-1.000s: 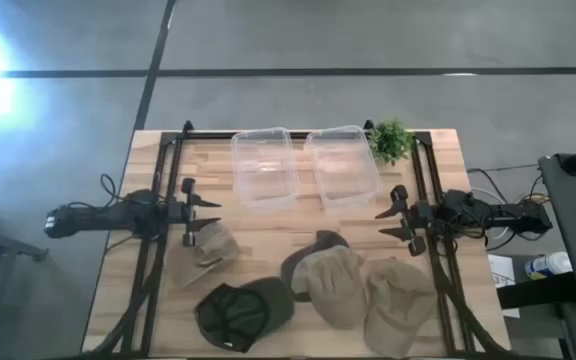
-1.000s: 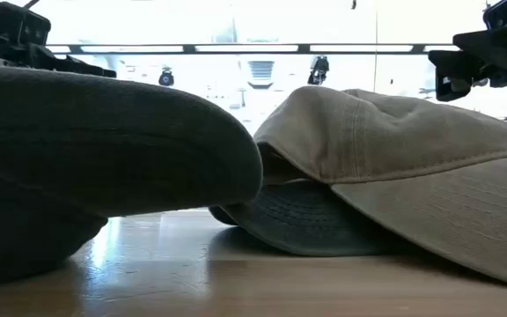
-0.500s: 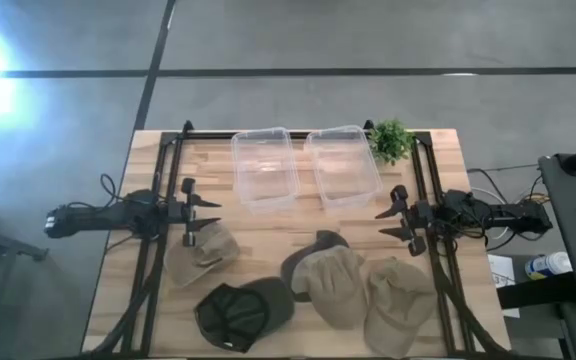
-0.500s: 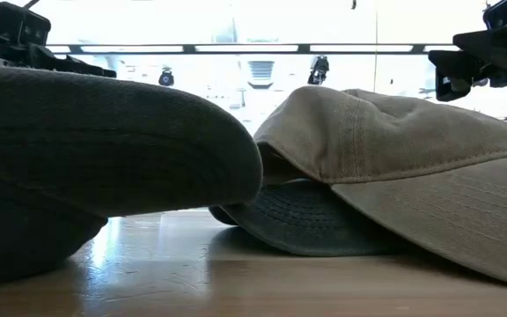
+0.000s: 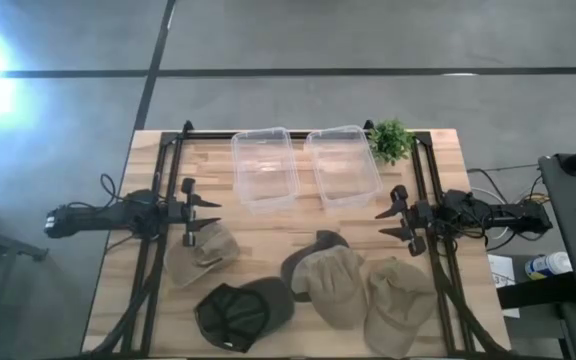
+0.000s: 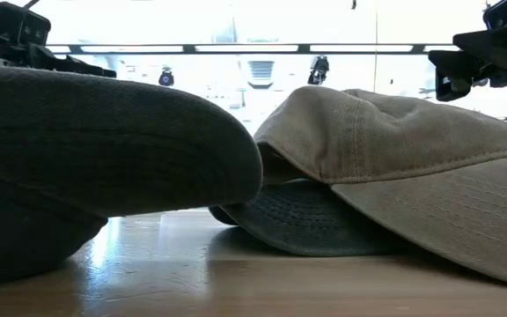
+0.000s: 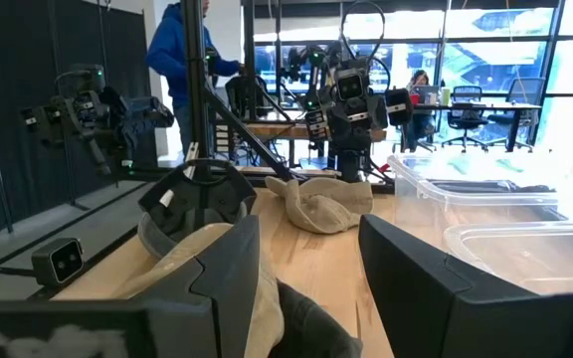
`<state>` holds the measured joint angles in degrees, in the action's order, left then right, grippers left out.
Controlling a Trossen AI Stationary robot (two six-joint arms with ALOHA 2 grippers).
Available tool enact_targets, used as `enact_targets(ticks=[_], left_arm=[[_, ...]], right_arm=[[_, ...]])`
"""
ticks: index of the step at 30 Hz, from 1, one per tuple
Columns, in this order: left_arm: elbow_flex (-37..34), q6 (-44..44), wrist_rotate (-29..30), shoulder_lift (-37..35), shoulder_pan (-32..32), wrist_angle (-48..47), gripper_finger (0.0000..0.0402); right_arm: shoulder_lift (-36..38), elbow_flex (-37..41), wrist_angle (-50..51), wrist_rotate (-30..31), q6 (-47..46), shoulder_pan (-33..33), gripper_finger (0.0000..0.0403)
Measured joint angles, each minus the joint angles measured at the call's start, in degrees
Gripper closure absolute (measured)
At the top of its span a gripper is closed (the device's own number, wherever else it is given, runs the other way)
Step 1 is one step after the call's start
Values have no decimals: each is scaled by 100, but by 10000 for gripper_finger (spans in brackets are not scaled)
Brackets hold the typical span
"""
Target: Pick & Place hat
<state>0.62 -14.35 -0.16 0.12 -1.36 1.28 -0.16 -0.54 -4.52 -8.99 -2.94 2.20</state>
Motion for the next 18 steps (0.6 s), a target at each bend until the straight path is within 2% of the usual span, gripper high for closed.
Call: enact_targets(ticks=[16,18], left_arm=[[0,-1,0,1,-1,0,248],[0,-1,0,1,0,0,248]], right_arm=[[-2,0,-30,0,-1,0,232],[-2,-2,-88,-2,-344,2,232]])
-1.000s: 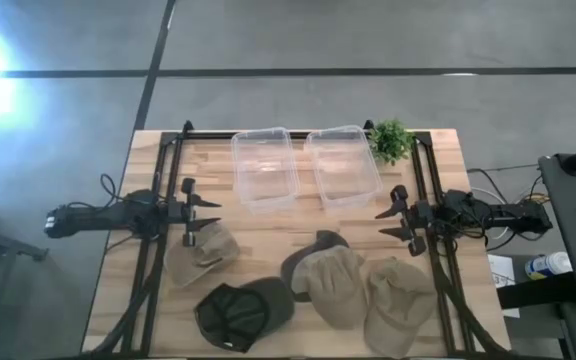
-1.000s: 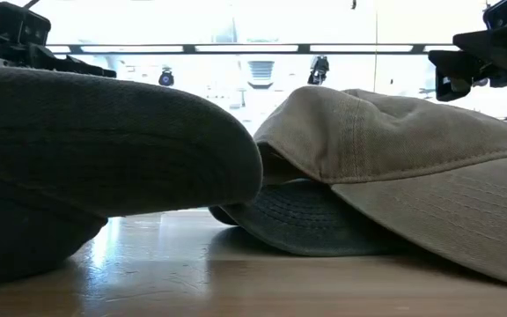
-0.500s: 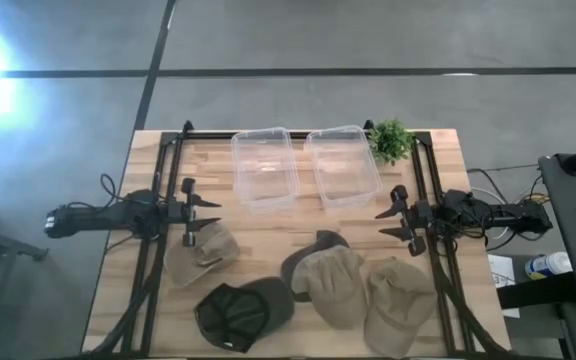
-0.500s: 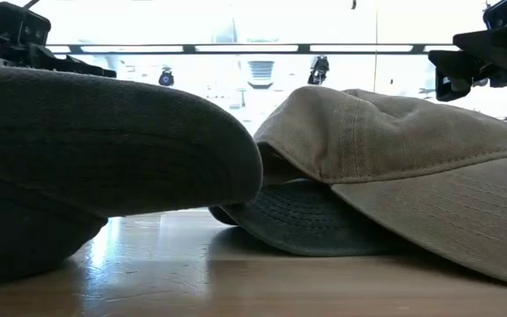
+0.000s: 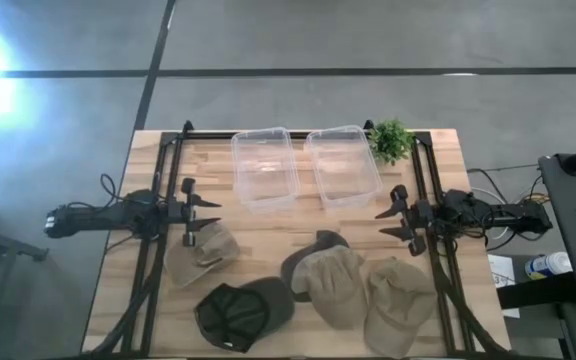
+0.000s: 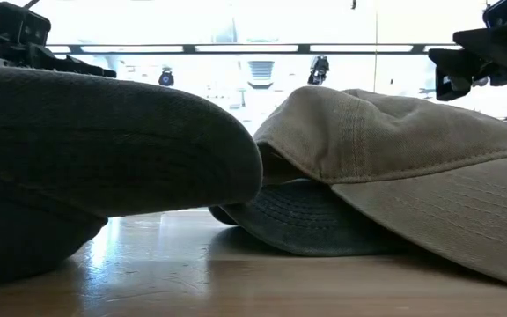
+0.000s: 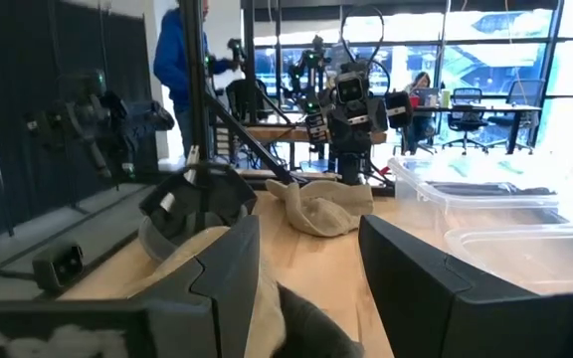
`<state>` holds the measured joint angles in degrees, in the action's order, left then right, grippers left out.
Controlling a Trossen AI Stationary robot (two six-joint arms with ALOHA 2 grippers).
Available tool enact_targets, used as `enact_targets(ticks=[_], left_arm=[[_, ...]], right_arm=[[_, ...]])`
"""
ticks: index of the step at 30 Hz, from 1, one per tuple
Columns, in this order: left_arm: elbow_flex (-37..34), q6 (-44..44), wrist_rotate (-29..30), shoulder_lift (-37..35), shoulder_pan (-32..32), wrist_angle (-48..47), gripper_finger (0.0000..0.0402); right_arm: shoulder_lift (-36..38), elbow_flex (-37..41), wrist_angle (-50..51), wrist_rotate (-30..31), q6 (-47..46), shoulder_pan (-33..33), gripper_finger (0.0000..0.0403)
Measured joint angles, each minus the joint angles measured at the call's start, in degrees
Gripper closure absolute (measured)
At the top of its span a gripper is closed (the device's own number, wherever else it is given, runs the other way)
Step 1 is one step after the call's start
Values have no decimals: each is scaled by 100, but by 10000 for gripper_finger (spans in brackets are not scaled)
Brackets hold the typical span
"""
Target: Pick & Place hat
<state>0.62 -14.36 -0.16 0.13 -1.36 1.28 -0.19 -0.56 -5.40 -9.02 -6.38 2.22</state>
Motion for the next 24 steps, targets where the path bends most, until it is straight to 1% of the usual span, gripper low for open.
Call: enact_targets(ticks=[7,9,11,12,15,17,19,21,24], left_arm=[[0,0,0,0,-1,0,248],[0,1,0,1,-1,0,248],[0,1,0,1,-1,0,248],[0,1,1,0,-1,0,248],[0,1,0,0,-1,0,248],[0,-1,0,1,0,0,248],[0,-1,2,1,-1,0,248],[0,0,0,-1,-1,0,248],[0,1,2,1,0,0,248]], right_arm=[[3,0,-11,0,-3166,2,232],[2,0,-119,-2,-4316,2,232],[9,-2,-149,-2,-5660,2,232],[9,-2,-165,100,-5983,2,232],[-13,-2,-304,625,-6074,9,232],[-33,-2,-434,813,-6312,27,232],[-113,-2,-596,730,-6664,24,232],[-265,-2,-657,444,-7136,29,232],[-716,-2,-642,340,-7920,118,232]])
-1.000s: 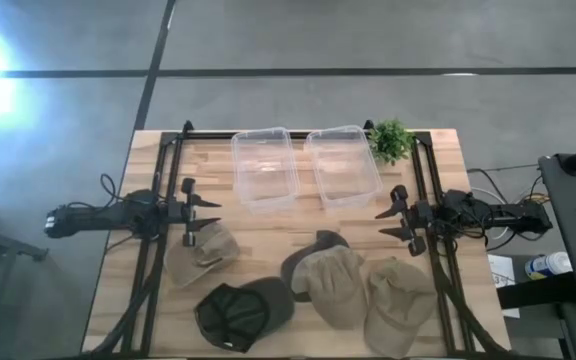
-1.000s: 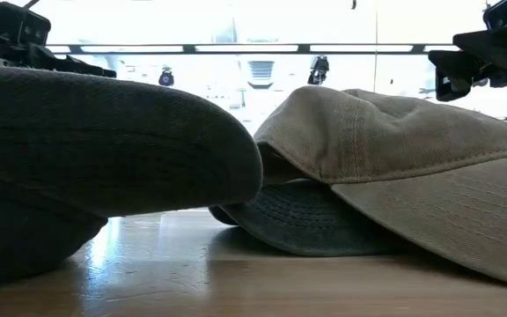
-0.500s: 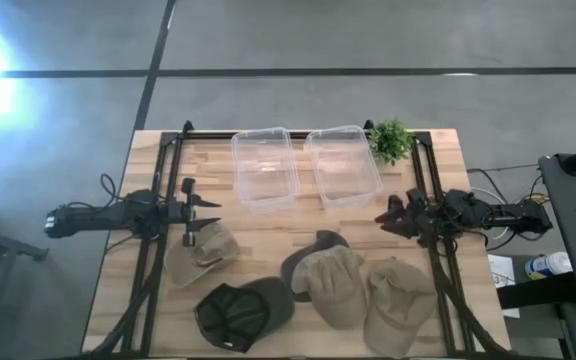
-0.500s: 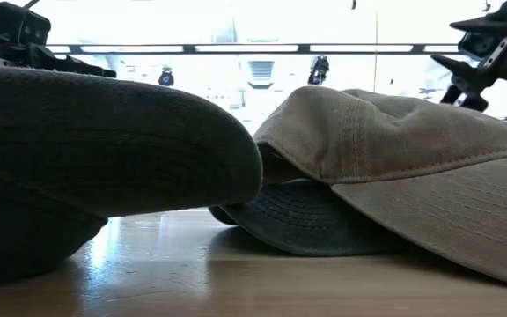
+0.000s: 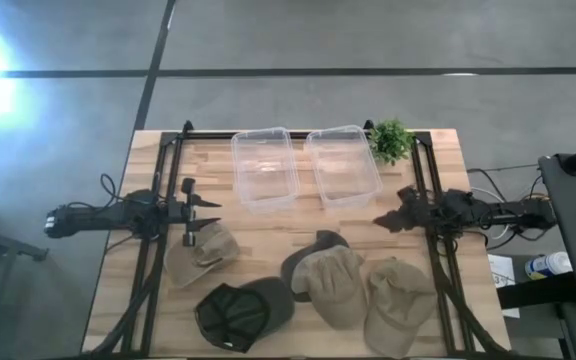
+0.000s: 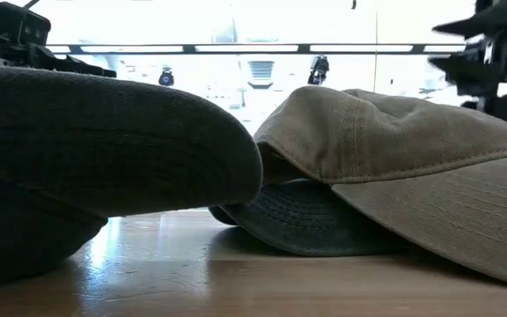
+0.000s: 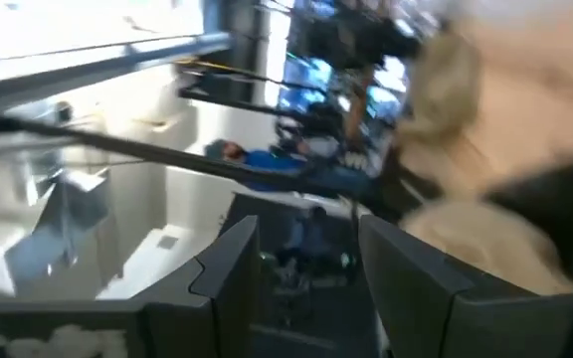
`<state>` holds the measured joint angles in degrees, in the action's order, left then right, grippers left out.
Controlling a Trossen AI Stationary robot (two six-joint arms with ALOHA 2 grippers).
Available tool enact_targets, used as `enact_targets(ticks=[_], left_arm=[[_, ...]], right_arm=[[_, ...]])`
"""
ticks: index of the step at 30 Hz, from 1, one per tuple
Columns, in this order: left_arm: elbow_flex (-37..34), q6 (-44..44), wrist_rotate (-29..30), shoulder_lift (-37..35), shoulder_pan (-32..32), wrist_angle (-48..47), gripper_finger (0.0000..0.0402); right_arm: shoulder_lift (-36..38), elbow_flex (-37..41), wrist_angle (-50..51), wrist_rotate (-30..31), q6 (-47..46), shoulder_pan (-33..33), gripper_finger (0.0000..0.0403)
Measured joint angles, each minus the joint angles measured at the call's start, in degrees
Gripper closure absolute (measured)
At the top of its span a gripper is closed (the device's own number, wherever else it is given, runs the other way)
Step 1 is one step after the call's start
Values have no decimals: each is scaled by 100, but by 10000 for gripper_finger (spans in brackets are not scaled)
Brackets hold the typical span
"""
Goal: Pick & Place hat
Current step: Put the left brown cap into the left transparent bin
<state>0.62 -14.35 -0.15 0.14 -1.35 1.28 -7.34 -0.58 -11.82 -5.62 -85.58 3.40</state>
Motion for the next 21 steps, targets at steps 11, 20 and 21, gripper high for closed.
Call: enact_targets(ticks=[11,20,21], left_arm=[[0,-2,-2,0,-1,0,248],[0,1,-2,-1,-1,0,248],[0,-1,-2,-2,-1,0,248]], right_arm=[[-3815,-1937,1133,761,-2327,2186,232],[-7372,-4735,2331,1391,-3959,3736,232],[-7667,-4993,2459,1460,-4030,3795,232]])
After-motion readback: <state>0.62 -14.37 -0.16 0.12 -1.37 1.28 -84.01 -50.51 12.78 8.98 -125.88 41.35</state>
